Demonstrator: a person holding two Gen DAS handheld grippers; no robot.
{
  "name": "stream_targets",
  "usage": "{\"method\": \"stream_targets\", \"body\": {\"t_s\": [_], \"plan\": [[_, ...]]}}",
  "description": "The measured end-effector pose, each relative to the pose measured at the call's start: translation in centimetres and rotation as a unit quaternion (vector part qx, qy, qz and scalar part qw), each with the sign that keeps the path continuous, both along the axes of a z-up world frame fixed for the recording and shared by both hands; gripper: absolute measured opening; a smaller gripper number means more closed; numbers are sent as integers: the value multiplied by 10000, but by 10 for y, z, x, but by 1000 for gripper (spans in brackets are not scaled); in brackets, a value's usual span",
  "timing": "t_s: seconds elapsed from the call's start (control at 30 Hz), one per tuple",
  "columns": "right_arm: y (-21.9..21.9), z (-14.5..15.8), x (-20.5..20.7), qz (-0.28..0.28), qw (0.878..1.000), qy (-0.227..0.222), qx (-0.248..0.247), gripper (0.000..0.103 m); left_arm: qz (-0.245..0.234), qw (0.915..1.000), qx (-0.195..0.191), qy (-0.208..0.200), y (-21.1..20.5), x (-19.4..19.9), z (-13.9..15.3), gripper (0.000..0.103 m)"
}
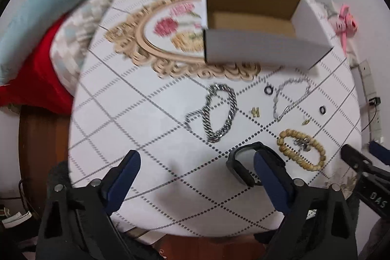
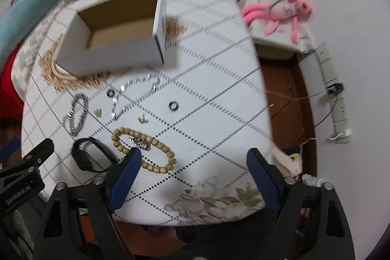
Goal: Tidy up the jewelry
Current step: 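Grasp the black watch band with the left gripper while the right gripper grasps the wooden bead bracelet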
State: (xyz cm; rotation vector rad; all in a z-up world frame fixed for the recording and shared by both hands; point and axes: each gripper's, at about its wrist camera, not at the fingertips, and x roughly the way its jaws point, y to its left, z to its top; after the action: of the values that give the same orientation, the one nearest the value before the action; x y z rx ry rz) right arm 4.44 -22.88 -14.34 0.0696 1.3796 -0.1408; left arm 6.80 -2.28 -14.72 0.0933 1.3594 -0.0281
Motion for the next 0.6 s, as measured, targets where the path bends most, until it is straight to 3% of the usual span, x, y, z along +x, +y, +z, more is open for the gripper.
{"method": "stream_targets", "body": {"t_s": [0.1,0.23,0.4,0.6], "plan": [[5,-30,4,1,9995,266,177,75,-49,9997,-65,232,-4,2,-20,93],[10,-58,7,59,9984,493,259,65,-62,9987,-179,464,-5,1,-38,81],[15,-74,9,141,9982,545,207,60,-6,9981,-288,537,-1,-5,-48,79],[14,-75,11,225,9982,529,169,57,-60,9987,-286,407,0,-9,-49,62]]}}
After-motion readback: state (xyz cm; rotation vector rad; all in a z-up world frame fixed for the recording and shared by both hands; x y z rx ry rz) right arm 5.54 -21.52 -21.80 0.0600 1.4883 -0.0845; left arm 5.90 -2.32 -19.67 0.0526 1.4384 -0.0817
